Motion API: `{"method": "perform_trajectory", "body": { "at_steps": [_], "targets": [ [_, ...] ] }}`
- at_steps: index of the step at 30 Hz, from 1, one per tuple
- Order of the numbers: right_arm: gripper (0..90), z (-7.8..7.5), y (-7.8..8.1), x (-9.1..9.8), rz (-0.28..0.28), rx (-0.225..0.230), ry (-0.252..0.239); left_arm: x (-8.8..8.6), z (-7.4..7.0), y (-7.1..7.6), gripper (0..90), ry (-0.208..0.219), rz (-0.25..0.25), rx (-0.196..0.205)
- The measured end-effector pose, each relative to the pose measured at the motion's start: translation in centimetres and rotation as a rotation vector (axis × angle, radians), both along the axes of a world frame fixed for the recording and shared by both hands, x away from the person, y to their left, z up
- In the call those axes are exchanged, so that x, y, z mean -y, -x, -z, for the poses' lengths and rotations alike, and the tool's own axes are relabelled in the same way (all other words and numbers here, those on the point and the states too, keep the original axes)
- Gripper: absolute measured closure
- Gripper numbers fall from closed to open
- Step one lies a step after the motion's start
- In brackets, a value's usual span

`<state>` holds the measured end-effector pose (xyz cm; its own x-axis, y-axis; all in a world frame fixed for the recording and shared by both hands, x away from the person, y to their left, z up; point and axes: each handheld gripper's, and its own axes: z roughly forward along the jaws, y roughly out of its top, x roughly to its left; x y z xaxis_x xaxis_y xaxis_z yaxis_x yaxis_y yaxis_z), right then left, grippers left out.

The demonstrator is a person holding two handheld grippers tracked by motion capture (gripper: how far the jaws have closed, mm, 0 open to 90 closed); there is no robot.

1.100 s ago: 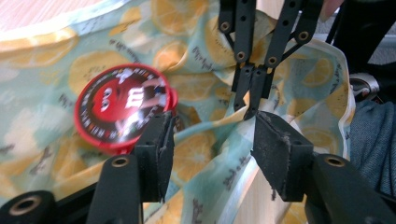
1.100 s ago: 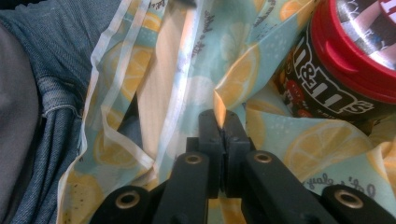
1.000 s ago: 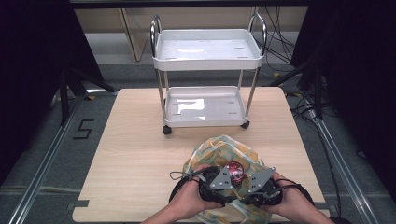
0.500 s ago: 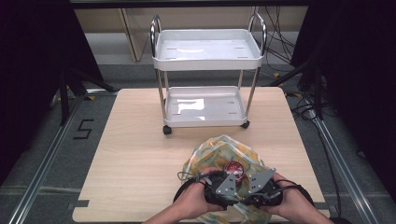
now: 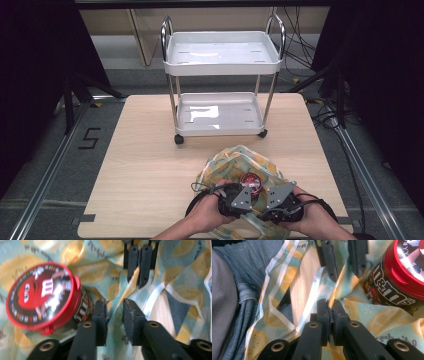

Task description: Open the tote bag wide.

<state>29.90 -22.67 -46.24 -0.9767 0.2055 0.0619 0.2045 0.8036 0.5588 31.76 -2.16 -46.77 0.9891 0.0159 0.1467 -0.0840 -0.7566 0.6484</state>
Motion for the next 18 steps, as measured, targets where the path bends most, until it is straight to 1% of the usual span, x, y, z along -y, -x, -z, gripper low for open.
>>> {"method": "perform_trajectory", "body": {
  "at_steps": [2,3,4,5,7,9,10,11,12,13,14,15,16,17,18],
  "targets": [
    [86.3,0.0,0.0,0.1,0.008,-0.006,0.002,-0.3,-0.1,0.1,80.5,-0.012,-0.009,-0.014],
    [85.1,0.1,-0.1,0.1,0.009,-0.007,-0.004,-0.4,-0.2,0.2,85.0,-0.010,-0.014,-0.018],
    [84.1,0.1,-0.1,0.2,0.011,-0.007,-0.003,-0.5,-0.2,0.3,86.8,-0.015,-0.014,-0.022],
    [84.1,0.1,-0.1,0.2,0.011,-0.007,-0.003,-0.5,-0.2,0.4,86.8,-0.012,-0.021,-0.029],
    [81.9,0.2,-0.2,0.1,0.023,-0.017,-0.005,-0.6,-0.2,0.6,88.7,-0.021,-0.026,-0.043],
    [77.7,0.3,-0.2,0.1,0.036,-0.028,-0.008,-0.7,-0.1,0.7,88.6,-0.022,-0.035,-0.056],
    [71.4,0.2,-0.3,0.2,0.061,-0.038,-0.029,-0.7,-0.1,0.7,87.1,-0.020,-0.038,-0.058],
    [71.4,0.2,-0.3,0.2,0.061,-0.038,-0.029,-0.7,0.0,0.7,87.1,-0.019,-0.042,-0.060],
    [68.8,0.1,-0.3,0.3,0.074,-0.044,-0.044,-0.7,0.0,0.6,84.7,-0.018,-0.044,-0.058],
    [66.2,-0.2,-0.4,0.4,0.091,-0.041,-0.053,-0.7,-0.1,0.6,81.3,-0.022,-0.050,-0.065],
    [64.4,-0.4,-0.5,0.5,0.109,-0.047,-0.068,-0.7,-0.1,0.6,78.9,-0.020,-0.051,-0.077],
    [62.9,-0.9,-0.6,0.7,0.123,-0.050,-0.083,-0.7,-0.1,0.6,77.8,-0.017,-0.052,-0.073],
    [60.5,-1.5,-0.9,1.0,0.146,-0.040,-0.105,-0.7,-0.1,0.6,75.1,-0.011,-0.057,-0.079],
    [60.5,-1.5,-0.9,1.0,0.146,-0.040,-0.105,-0.7,-0.2,0.6,75.1,-0.008,-0.059,-0.094],
    [59.0,-2.1,-1.3,1.4,0.157,-0.028,-0.123,-0.6,-0.2,0.6,70.3,-0.003,-0.063,-0.097]
  ]
}}
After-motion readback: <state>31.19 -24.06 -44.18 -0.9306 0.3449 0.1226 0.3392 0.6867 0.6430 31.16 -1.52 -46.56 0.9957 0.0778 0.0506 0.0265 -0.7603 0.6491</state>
